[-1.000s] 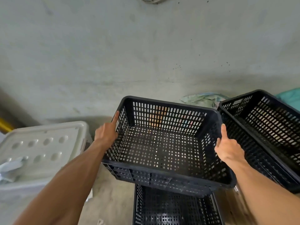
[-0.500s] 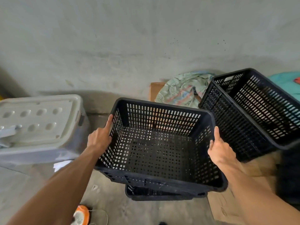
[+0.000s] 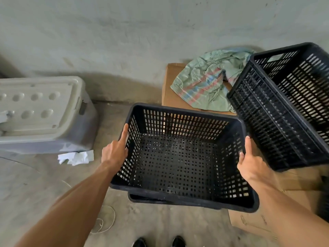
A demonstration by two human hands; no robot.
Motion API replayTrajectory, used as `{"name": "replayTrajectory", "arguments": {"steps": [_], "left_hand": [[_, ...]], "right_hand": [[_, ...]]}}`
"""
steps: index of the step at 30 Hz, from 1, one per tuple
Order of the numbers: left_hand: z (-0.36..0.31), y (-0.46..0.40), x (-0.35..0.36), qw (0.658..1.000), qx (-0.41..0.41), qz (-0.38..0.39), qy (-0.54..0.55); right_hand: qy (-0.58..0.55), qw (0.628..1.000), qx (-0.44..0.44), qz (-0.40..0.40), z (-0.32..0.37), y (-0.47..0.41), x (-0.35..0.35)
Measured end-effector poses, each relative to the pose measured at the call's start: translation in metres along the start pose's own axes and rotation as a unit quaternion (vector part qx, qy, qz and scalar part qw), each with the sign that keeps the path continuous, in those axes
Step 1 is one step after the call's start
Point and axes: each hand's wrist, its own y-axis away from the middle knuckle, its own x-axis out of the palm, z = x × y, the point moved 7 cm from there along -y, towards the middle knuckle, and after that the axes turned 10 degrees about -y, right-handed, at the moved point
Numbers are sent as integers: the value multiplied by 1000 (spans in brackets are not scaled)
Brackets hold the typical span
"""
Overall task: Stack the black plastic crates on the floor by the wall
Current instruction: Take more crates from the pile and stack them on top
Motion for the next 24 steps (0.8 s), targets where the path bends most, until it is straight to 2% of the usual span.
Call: {"name": "replayTrajectory", "arguments": {"steps": [8, 15, 24], "left_hand": [[-4, 6, 19, 999, -12, -15, 39], [-9, 44, 18, 999, -34, -3, 25], [-6, 53, 26, 999, -28, -4, 31]], "right_hand": [[-19, 999, -26, -15, -4, 1, 7], [-37, 998, -50, -14, -16, -7, 18], [-50, 997, -53, -20, -17, -8, 24]]}}
